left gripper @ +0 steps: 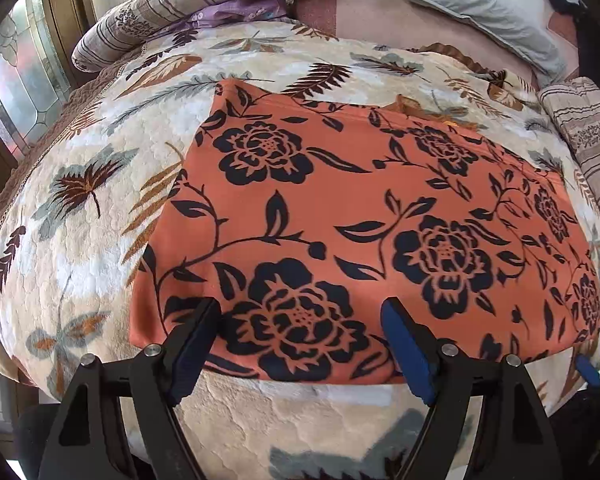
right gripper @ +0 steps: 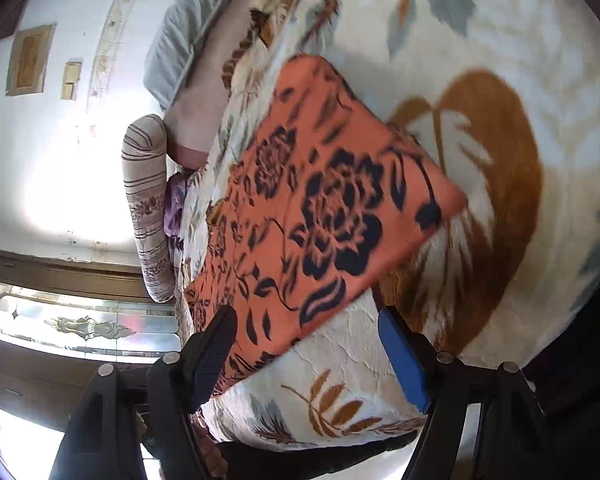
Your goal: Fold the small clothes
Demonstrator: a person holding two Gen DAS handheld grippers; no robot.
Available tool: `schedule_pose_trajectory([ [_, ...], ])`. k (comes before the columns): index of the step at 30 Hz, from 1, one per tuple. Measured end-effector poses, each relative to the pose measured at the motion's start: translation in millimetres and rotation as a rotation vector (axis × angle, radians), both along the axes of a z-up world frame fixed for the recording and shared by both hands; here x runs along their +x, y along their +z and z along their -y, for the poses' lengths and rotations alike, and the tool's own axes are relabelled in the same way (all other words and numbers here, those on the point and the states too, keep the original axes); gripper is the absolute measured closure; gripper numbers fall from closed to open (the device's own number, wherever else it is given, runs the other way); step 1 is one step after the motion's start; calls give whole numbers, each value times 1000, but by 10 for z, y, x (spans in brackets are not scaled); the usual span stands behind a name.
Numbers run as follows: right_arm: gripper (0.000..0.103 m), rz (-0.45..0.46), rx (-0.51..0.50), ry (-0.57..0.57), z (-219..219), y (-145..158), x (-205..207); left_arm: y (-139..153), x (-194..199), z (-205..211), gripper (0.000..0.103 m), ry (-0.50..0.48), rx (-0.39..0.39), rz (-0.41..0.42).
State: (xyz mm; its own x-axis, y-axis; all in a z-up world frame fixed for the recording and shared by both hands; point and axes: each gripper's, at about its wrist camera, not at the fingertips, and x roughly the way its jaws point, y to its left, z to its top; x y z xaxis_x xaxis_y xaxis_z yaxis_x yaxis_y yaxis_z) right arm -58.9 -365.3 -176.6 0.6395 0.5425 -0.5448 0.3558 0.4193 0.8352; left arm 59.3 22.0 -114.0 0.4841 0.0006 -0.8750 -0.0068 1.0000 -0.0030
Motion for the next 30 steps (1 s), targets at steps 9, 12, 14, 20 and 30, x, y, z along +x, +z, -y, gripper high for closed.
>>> schedule_pose_trajectory([
  [9, 38, 11, 83, -168, 227, -122, 354, 114, -85, 235, 21, -32, -15, 16],
  [12, 75, 10, 41, -180, 287, -91, 384, 96, -62, 280, 21, -34, -15, 5],
  [14, 93, 11, -19, -163, 286, -13, 394, 96, -45, 316, 21, -40, -15, 4],
  [20, 92, 26, -254, -113, 89, 325, 287, 209, 8, 451, 21, -56, -38, 67],
  [30, 38, 7, -203, -155, 548, 412, -145, -275, 239, 702, 15, -117, 82, -12],
])
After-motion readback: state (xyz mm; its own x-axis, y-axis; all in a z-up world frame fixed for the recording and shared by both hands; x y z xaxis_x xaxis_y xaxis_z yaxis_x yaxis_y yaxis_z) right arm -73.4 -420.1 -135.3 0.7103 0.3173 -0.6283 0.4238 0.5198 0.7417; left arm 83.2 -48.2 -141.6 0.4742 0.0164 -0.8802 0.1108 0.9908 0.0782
